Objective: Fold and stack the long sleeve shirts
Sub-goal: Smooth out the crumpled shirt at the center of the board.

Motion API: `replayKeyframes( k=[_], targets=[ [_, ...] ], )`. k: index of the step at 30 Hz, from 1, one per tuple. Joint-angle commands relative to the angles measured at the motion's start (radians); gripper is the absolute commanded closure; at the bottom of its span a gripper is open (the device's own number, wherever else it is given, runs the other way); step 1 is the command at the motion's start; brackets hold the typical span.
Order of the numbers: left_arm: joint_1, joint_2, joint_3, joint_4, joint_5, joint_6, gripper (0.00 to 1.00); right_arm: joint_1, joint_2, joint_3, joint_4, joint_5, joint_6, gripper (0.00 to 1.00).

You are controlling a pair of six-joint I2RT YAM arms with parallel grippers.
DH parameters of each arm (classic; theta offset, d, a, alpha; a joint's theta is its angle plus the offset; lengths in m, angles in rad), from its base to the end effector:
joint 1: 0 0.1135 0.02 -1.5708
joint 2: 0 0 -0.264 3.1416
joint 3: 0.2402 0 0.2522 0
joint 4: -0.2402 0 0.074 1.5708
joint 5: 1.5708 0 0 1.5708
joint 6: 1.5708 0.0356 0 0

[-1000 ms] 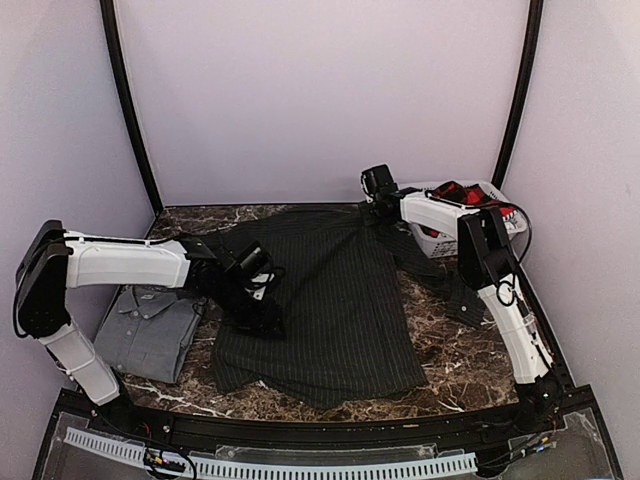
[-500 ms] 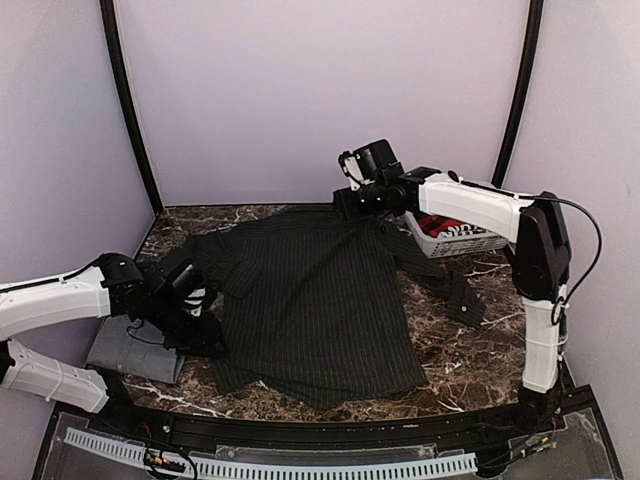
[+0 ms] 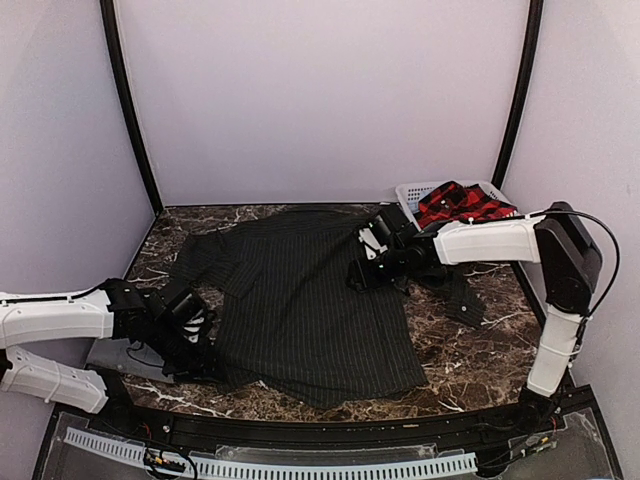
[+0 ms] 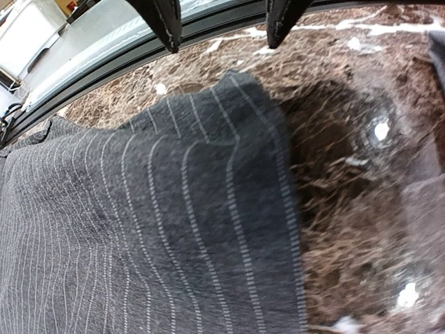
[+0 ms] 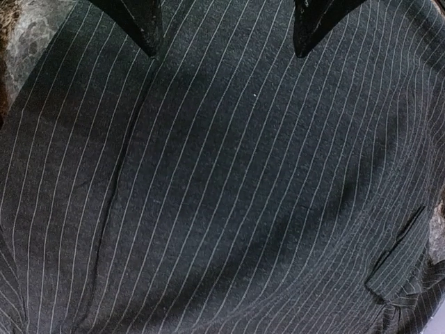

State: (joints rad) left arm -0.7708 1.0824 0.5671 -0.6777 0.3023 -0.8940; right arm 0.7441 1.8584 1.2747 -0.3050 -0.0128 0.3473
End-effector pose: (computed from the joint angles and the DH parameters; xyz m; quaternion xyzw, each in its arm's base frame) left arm 0.1208 -0.1321 0.1778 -0.0315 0.9709 -0.2368 0.0156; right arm 0.2950 0.2722 0.1966 -0.1878 0.9235 0.1787 0.2828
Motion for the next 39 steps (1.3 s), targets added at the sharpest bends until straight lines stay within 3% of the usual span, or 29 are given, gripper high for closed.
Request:
replayKeyframes(
  k=[1, 8, 18, 25, 33, 39],
  targets=[
    [-0.015, 0.047, -0.019, 0.077, 0.023, 0.000, 0.59, 0.008, -0.063, -0.071, 0.086, -0.007, 0.051, 0.39],
    [-0.026, 0.114, -0.032, 0.095, 0.005, 0.011, 0.63, 0.009, -0.025, -0.135, 0.125, 0.003, 0.076, 0.40],
    [-0.040, 0.178, -0.021, 0.071, -0.025, 0.038, 0.78, -0.007, -0.001, -0.186, 0.126, 0.082, 0.079, 0.39],
    [-0.041, 0.203, 0.035, -0.017, -0.019, 0.092, 1.00, -0.047, -0.004, -0.228, 0.125, 0.099, 0.078, 0.39],
    [-0.041, 0.199, 0.119, -0.239, 0.053, 0.252, 1.00, -0.102, 0.010, -0.245, 0.111, 0.089, 0.049, 0.39],
    [-0.041, 0.178, 0.106, -0.276, 0.147, 0.313, 1.00, -0.119, -0.007, -0.273, 0.096, 0.103, 0.050, 0.39]
  ],
)
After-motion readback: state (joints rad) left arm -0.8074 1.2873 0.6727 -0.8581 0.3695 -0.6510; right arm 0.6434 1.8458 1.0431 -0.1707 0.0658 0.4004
